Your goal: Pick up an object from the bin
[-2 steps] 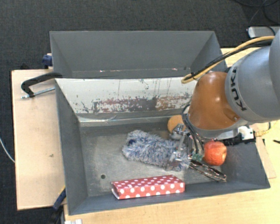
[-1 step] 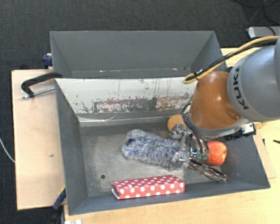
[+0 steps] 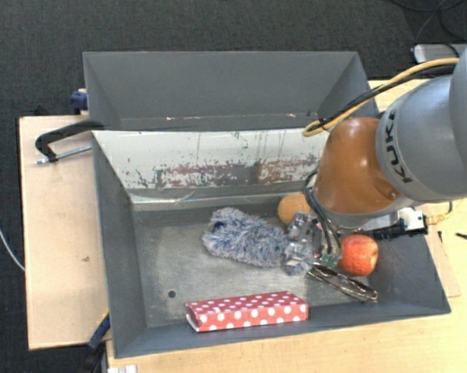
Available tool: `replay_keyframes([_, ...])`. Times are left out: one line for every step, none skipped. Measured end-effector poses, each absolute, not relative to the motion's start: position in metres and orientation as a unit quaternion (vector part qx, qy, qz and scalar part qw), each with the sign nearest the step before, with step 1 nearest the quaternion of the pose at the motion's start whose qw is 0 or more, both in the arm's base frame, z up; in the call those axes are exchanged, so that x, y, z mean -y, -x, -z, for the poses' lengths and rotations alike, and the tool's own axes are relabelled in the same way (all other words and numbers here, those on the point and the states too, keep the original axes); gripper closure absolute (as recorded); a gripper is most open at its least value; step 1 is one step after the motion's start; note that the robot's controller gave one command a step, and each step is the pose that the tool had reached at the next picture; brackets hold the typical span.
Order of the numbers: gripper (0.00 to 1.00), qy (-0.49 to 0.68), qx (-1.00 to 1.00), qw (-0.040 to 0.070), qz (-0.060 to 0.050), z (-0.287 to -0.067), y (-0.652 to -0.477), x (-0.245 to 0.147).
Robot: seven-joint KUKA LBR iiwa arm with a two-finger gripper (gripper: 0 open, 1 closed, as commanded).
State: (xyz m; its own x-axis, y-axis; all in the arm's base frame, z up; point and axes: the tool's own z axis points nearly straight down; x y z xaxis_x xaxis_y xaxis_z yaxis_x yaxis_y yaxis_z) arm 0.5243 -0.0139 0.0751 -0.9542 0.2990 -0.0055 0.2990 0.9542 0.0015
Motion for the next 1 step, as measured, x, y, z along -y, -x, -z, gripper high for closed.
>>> replay_keyframes([1.00, -0.151, -0.988, 0.003, 0.000, -0.0751, -0.5243, 0.0139])
